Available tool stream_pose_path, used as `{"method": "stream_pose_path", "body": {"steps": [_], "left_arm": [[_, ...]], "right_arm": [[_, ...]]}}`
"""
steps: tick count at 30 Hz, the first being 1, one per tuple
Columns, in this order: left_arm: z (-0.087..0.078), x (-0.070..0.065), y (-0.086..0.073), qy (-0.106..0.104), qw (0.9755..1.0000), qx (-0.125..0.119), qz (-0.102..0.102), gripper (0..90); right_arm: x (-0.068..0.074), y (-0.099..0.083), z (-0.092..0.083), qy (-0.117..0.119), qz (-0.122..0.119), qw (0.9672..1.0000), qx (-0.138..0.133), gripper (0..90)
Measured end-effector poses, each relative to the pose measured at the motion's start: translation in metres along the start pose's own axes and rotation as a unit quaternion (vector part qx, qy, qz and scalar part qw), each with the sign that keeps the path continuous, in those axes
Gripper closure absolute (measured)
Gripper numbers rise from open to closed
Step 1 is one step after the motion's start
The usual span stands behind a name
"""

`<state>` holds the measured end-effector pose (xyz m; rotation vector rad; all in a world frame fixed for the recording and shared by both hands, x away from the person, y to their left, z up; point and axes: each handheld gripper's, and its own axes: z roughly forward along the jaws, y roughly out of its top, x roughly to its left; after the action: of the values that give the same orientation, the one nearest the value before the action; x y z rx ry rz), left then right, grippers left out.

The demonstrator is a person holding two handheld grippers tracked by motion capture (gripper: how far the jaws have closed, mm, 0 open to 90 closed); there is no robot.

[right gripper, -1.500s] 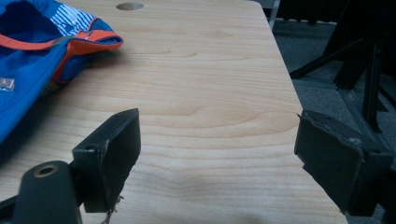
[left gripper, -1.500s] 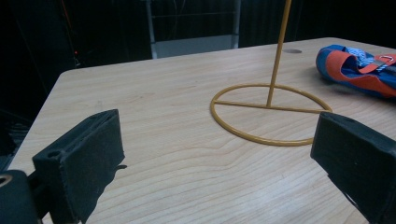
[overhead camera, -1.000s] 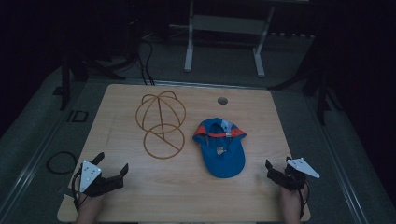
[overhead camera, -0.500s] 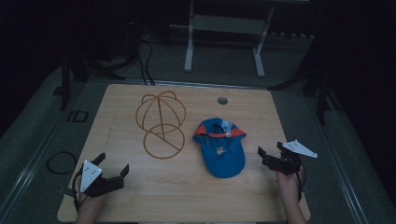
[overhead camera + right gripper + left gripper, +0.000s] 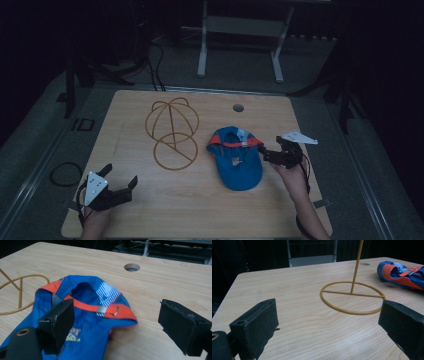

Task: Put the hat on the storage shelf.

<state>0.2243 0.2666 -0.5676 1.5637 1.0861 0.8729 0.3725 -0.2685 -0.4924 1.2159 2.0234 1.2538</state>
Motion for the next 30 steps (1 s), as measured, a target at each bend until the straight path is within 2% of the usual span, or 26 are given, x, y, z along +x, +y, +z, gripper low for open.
{"method": "stream_pose_path", "body": {"steps": [3, 8, 9, 12, 13, 15, 17, 19, 23, 26, 27, 30], "left_arm": [[0.0, -0.001, 0.0, -0.002, 1.0, 0.001, 0.009, 2.9], [0.0, -0.001, 0.0, -0.006, 1.0, -0.002, 0.005, 2.9], [0.0, -0.001, 0.0, -0.005, 1.0, -0.002, 0.005, 2.9], [0.0, -0.001, 0.0, -0.006, 1.0, -0.004, 0.002, 2.9], [0.0, -0.001, 0.0, -0.005, 1.0, -0.004, 0.003, 2.9], [-0.001, -0.001, 0.0, -0.006, 1.0, -0.004, 0.002, 2.9], [0.0, 0.0, 0.0, -0.005, 1.0, -0.003, 0.003, 2.9], [0.0, 0.0, 0.0, -0.006, 1.0, -0.005, 0.001, 2.9], [0.0, 0.0, 0.0, -0.008, 1.0, -0.005, 0.002, 2.9], [-0.001, -0.001, 0.0, -0.011, 0.9999, -0.006, 0.002, 2.9], [-0.001, -0.001, 0.0, -0.011, 0.9999, -0.004, 0.003, 2.9], [0.0, 0.0, 0.0, -0.011, 0.9999, -0.005, 0.002, 2.9]], "right_arm": [[0.001, 0.005, 0.01, 0.01, 0.0, 0.9999, 0.004, 13.6], [0.002, 0.013, 0.028, 0.027, -0.01, 0.9995, 0.011, 20.0], [0.002, 0.016, 0.034, 0.037, -0.008, 0.9992, 0.015, 20.8], [0.005, 0.02, 0.045, 0.044, -0.015, 0.9987, 0.021, 22.6], [0.006, 0.022, 0.05, 0.039, -0.02, 0.9987, 0.025, 22.7], [0.007, 0.024, 0.057, 0.048, -0.02, 0.9982, 0.03, 22.9], [0.008, 0.025, 0.064, 0.044, -0.032, 0.9981, 0.03, 27.2], [0.009, 0.024, 0.07, 0.05, -0.029, 0.9978, 0.032, 27.2], [0.01, 0.022, 0.084, 0.044, -0.045, 0.9965, 0.056, 31.0], [0.008, 0.022, 0.092, 0.043, -0.044, 0.996, 0.065, 31.1], [0.006, 0.022, 0.101, 0.037, -0.045, 0.9955, 0.074, 31.4], [0.003, 0.022, 0.112, 0.031, -0.043, 0.9947, 0.089, 31.3]]}}
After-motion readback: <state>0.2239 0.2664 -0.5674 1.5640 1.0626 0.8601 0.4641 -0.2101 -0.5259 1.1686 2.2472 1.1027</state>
